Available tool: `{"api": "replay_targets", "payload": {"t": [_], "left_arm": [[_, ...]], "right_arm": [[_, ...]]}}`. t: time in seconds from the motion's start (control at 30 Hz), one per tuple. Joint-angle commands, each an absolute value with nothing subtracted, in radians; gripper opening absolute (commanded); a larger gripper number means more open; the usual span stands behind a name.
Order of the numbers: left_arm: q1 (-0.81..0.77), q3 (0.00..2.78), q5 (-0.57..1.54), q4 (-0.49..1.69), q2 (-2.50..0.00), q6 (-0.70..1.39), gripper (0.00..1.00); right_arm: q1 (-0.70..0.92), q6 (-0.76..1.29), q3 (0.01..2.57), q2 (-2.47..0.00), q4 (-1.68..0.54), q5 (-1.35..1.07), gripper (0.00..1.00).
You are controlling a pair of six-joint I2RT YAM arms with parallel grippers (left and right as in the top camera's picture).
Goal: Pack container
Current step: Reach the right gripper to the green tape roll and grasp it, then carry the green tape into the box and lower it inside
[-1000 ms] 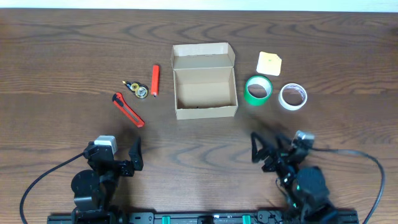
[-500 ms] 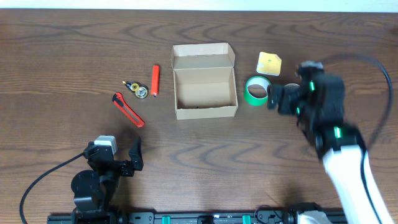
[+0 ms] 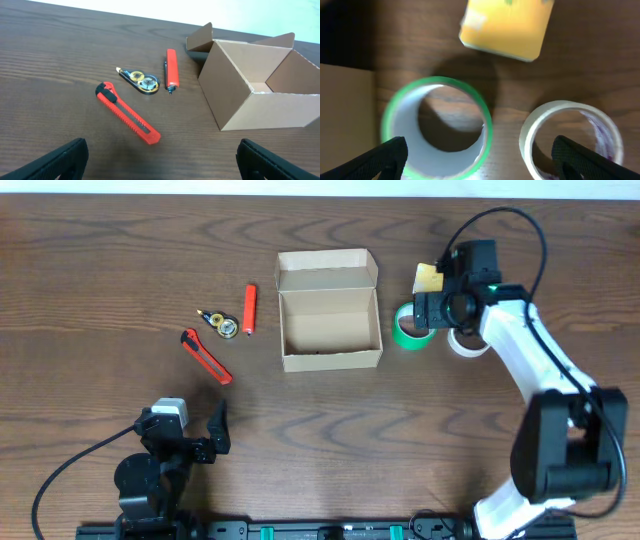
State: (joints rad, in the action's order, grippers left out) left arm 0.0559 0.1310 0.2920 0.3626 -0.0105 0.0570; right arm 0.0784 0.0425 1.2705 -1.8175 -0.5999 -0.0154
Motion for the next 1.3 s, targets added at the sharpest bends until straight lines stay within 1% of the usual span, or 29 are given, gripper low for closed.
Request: {"api": "replay_targets", "payload": {"t": [0.0, 0.13, 0.2, 0.23, 0.33, 0.4, 0.47, 0.5, 0.7, 0.83, 0.93, 1.07, 1.27], "left_arm": [[0.052, 0.11, 0.299, 0.366, -0.005, 0.071, 0.95], [0.052, 0.11, 0.299, 0.366, -0.005, 0.071, 0.95], [0.052, 0.11, 0.299, 0.366, -0.005, 0.071, 0.96], [0.052, 0.11, 0.299, 0.366, -0.005, 0.071, 0.96], [0.052, 0.11, 0.299, 0.366, -0.005, 0.071, 0.96], [0.052, 0.11, 0.299, 0.366, -0.005, 0.071, 0.95], [0.052, 0.11, 0.299, 0.366, -0.005, 0.071, 0.95], [0.052, 0.11, 0.299, 0.366, -0.005, 0.071, 0.95], [0.052, 0.11, 0.299, 0.366, -0.005, 0.071, 0.95], [0.052, 0.11, 0.299, 0.366, -0.005, 0.071, 0.95], [0.052, 0.11, 0.299, 0.366, -0.005, 0.071, 0.95], [0.052, 0.11, 0.299, 0.366, -0.005, 0.071, 0.95], [0.052, 0.11, 0.299, 0.366, -0.005, 0.071, 0.96]], "right_arm": [[0.068, -0.004, 1.293, -1.869, -0.577, 0.001, 0.93], [0.065, -0.009, 1.293, -1.921, -0.541, 0.0, 0.9], [0.065, -0.01, 1.293, -1.945, -0.519, 0.0, 0.83], [0.065, -0.017, 1.293, -1.951, -0.511, 0.0, 0.78], [0.065, -0.017, 1.293, -1.964, -0.496, 0.0, 0.51], [0.065, -0.017, 1.293, -1.964, -0.489, 0.0, 0.23], [0.065, -0.016, 1.301, -1.957, -0.494, 0.0, 0.05], [0.065, -0.016, 1.31, -1.951, -0.504, 0.0, 0.01], [0.069, -0.013, 1.481, -1.859, -0.664, -0.001, 0.01], [0.109, 0.007, 1.629, -1.778, -0.758, -0.006, 0.01], [0.177, 0.014, 1.701, -1.729, -0.776, -0.008, 0.01], [0.304, 0.031, 1.722, -1.714, -0.768, -0.007, 0.01], [0.459, 0.15, 1.719, -1.81, -0.771, 0.044, 0.01]]}}
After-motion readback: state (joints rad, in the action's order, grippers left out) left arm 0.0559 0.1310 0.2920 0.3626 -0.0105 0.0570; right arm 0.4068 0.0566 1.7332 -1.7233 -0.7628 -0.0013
